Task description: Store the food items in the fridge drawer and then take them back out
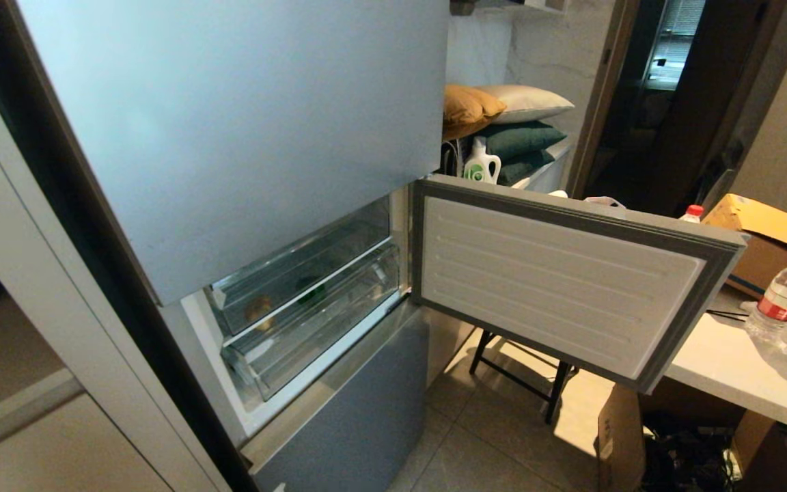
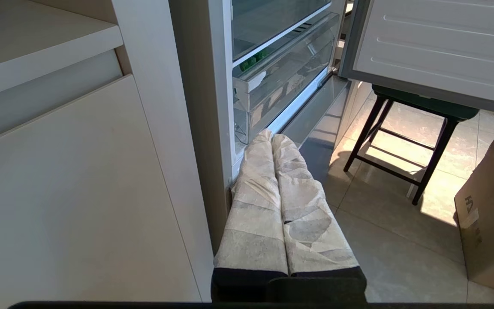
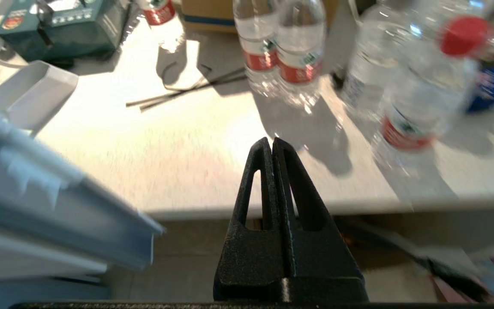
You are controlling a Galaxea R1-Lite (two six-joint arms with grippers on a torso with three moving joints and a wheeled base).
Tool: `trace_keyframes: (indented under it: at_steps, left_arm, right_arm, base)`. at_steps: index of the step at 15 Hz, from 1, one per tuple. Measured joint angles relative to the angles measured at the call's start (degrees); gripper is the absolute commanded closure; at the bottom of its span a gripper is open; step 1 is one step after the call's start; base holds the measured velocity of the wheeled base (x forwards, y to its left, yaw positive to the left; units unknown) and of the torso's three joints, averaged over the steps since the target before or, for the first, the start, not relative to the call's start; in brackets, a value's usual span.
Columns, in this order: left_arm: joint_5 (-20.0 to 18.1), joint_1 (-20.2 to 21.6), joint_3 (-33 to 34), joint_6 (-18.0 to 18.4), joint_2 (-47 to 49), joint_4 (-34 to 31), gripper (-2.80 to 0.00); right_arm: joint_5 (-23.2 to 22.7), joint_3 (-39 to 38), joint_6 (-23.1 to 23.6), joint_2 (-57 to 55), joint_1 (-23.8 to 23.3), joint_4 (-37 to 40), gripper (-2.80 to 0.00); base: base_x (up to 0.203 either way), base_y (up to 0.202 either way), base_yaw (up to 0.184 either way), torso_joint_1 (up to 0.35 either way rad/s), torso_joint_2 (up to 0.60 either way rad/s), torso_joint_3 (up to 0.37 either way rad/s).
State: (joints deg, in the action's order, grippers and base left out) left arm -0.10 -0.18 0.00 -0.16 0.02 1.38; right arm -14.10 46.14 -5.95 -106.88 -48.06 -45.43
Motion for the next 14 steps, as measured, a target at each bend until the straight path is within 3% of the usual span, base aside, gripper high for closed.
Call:
trace_keyframes:
  at_steps: [5,14]
  left_arm:
    - [0.0,0.0,0.0,0.0,0.0,0.0,0.0]
    - [0.0,0.0,0.0,0.0,0.0,0.0,0.0]
  right_arm:
    - [-7.2,7.3,-0.3,-8.8,3.8,-1.0,0.0]
    - [-7.6,12.8,-3.9,-16.8,14.5,-11.8,0.0]
  base:
    - [0.0,0.0,0.0,0.0,0.0,0.0]
    - [0.0,0.0,0.0,0.0,0.0,0.0]
